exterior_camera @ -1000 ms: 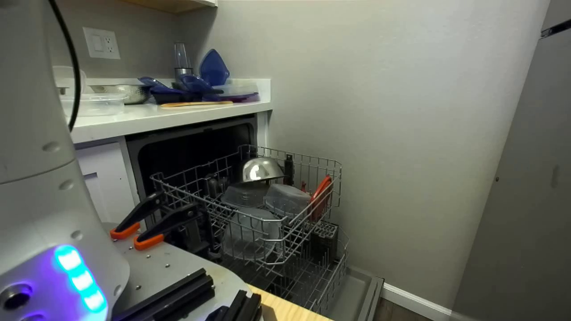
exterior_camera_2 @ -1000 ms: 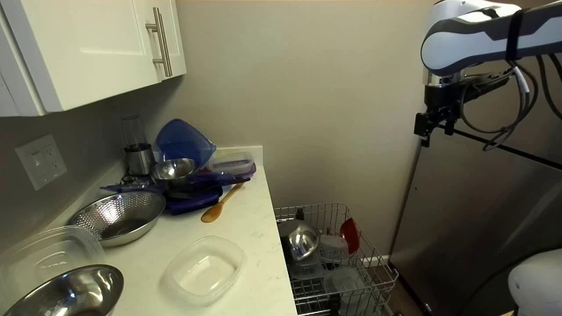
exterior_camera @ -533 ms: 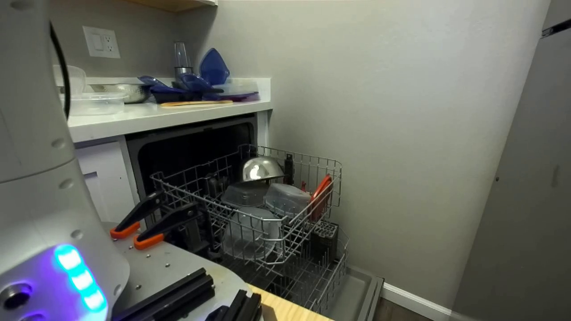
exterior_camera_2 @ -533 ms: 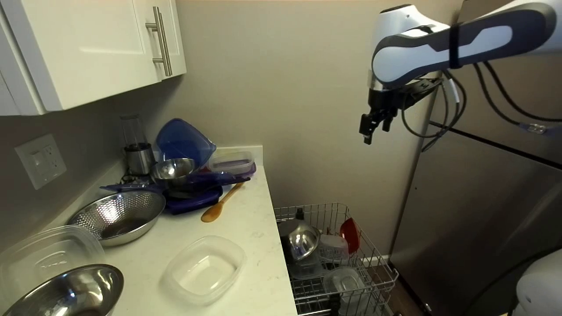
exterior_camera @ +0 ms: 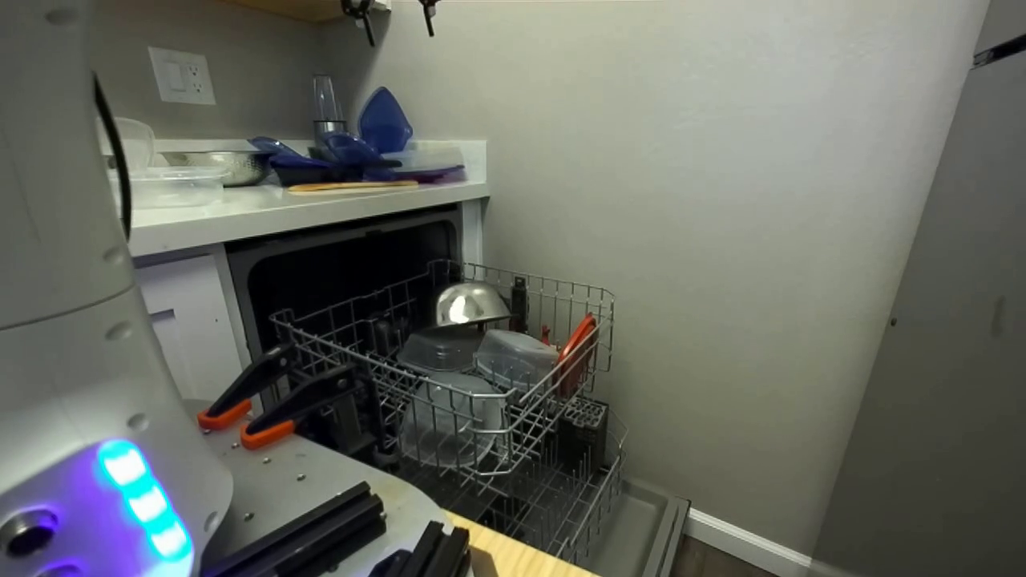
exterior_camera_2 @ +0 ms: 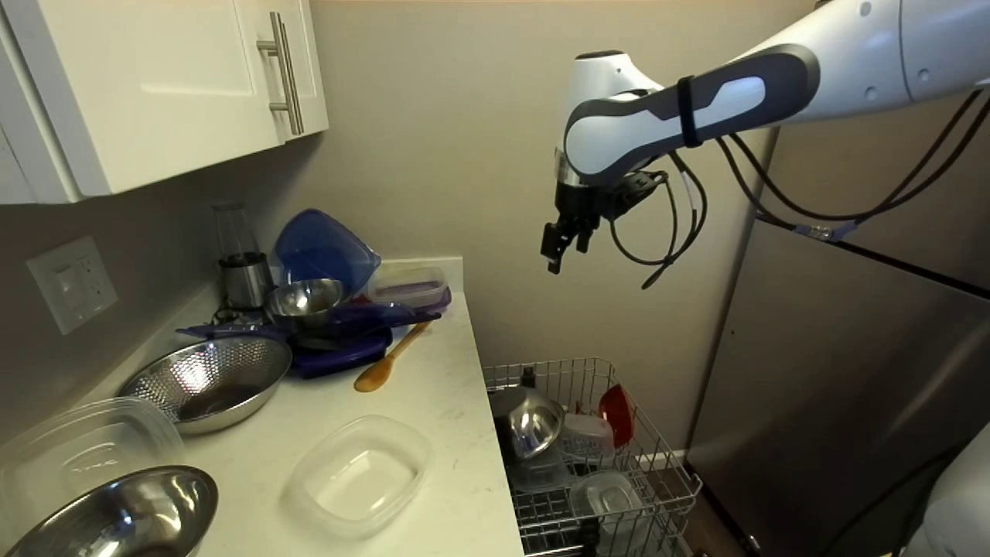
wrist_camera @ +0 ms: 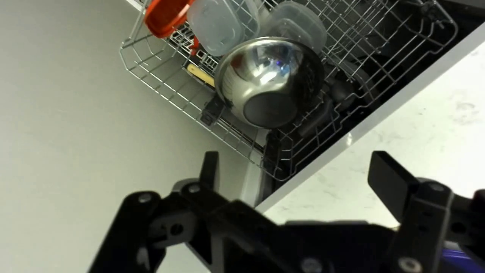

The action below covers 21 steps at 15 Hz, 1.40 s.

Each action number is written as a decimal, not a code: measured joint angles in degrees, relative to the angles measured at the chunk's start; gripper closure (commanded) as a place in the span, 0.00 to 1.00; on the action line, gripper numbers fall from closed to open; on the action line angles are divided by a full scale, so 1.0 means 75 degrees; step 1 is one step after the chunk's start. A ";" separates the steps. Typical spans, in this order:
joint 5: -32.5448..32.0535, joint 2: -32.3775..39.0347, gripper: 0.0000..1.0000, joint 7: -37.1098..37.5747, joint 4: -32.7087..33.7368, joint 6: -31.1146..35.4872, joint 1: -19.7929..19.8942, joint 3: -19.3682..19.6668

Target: Pick up the clear bowl from the front of the counter and put it in the dishwasher.

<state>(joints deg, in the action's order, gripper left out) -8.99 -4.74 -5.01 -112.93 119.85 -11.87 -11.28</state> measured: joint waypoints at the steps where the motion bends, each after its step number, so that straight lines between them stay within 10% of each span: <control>1: 0.0002 0.0205 0.00 -0.0004 0.0111 0.0001 -0.0100 -0.0099; 21: -0.0092 0.2747 0.00 -0.1239 0.2212 -0.0240 -0.1168 -0.0963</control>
<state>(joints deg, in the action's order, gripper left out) -9.68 15.86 -14.31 -96.34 118.05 -20.63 -18.50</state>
